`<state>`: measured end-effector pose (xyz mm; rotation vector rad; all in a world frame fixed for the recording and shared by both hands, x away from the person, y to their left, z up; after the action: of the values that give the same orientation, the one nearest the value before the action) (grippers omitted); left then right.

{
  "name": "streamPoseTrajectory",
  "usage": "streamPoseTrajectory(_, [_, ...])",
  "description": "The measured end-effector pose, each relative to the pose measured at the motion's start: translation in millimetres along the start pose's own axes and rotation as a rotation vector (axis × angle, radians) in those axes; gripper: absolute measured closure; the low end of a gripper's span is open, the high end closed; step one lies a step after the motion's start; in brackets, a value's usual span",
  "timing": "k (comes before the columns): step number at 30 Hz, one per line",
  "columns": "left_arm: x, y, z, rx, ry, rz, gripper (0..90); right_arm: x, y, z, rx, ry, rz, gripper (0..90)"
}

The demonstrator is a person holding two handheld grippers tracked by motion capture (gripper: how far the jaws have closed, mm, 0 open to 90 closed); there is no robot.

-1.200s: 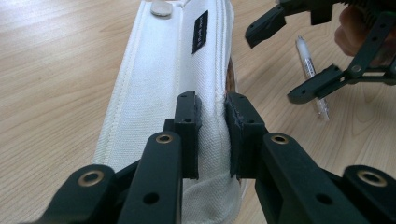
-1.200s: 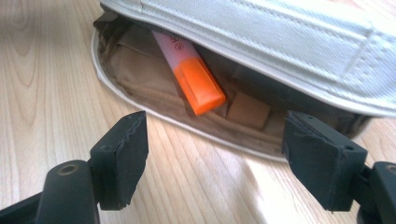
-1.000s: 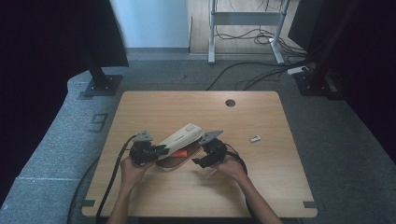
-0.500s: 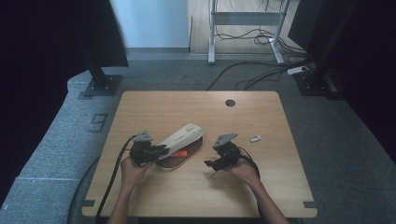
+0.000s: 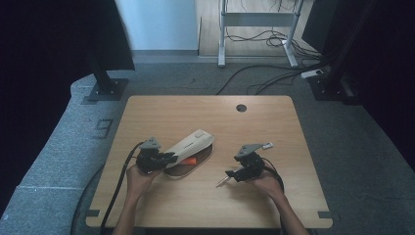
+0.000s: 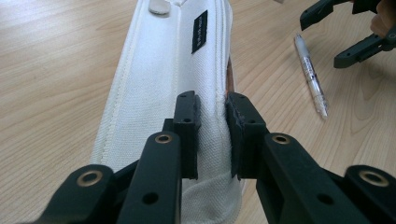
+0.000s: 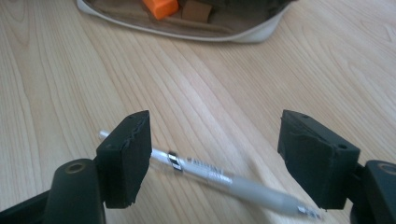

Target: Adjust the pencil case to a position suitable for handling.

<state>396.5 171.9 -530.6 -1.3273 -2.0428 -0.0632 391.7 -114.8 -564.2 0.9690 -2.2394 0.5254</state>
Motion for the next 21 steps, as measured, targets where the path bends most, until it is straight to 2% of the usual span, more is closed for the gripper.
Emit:
streamPoseTrajectory(11, [0.1, 0.3, 0.0, 0.003, -0.001, 0.003, 75.3, 7.0, -13.2, 18.6, -0.023, 0.02, 0.01, 31.4])
streamPoseTrajectory(21, [-0.1, 0.1, 0.2, 0.004, -0.001, 0.005, 75.1, 0.3, -19.1, 27.4, -0.023, 0.044, 0.014, 33.4])
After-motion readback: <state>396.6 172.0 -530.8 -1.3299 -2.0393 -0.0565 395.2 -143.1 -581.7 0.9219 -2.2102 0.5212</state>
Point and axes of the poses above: each handheld gripper's, and its own axes: x roughly backward along the jaws, z roughly out of its underside, y roughly to its left, the point moved 7 cm from there along -x, roughly forward along the jaws, and after that the axes turned 12 degrees about z, right-handed, at the moved point
